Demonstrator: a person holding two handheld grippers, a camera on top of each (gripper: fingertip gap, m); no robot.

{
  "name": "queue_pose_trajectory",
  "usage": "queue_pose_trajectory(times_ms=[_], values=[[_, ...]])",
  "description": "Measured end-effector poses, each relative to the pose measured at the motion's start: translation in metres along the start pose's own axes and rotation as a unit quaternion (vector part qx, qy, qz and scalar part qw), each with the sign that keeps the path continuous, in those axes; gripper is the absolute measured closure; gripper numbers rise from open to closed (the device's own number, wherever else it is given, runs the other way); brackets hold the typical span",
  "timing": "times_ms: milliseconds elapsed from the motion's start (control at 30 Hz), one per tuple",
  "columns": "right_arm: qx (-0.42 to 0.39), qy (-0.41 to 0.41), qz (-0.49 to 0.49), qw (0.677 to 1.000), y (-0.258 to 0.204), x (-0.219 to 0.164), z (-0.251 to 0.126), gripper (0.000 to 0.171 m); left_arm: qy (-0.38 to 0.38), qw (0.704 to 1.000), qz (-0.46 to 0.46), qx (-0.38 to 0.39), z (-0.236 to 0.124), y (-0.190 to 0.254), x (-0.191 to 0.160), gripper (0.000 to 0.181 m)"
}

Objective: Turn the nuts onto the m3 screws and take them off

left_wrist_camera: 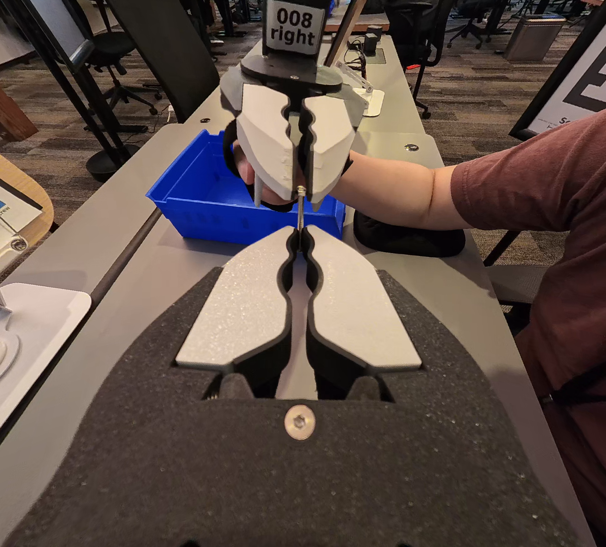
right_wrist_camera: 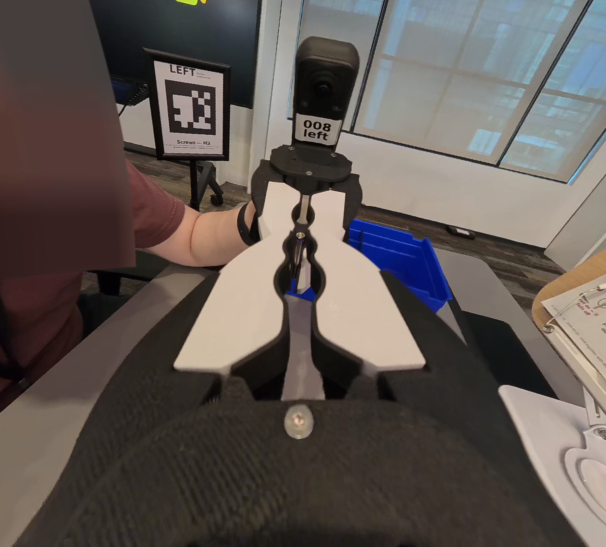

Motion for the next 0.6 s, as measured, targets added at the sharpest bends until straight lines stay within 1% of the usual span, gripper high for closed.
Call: queue_pose_trajectory(times_ms=[167,333,467,600], values=[[0.023,0.005,0.022,0.999,-0.003,-0.001,0.0,0.165,-0.004,1.0,0.004,-0.011,0.001,0.004,-0.001,0.179],[0.081,0.015,0.048,0.995,-0.015,0.0,-0.001,0.165,-0.004,0.998,0.005,-0.062,0.003,0.018,-0.001,0.18],[0.155,0.025,0.076,0.985,-0.032,0.002,0.001,0.165,-0.003,0.99,-0.005,-0.138,0.004,0.038,-0.001,0.179],[0.237,0.038,0.115,0.964,-0.052,0.004,0.002,0.165,0.005,0.975,-0.023,-0.219,0.006,0.06,-0.002,0.179]])
Point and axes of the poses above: each gripper's, where its closed fingertips meet, z out along the fingers, x out of its top, y = z × x across the jaws, the point moved 3 cm from there along -z, back along the fingers, and after that the axes turned 6 degrees about y, right-handed, at the moved point
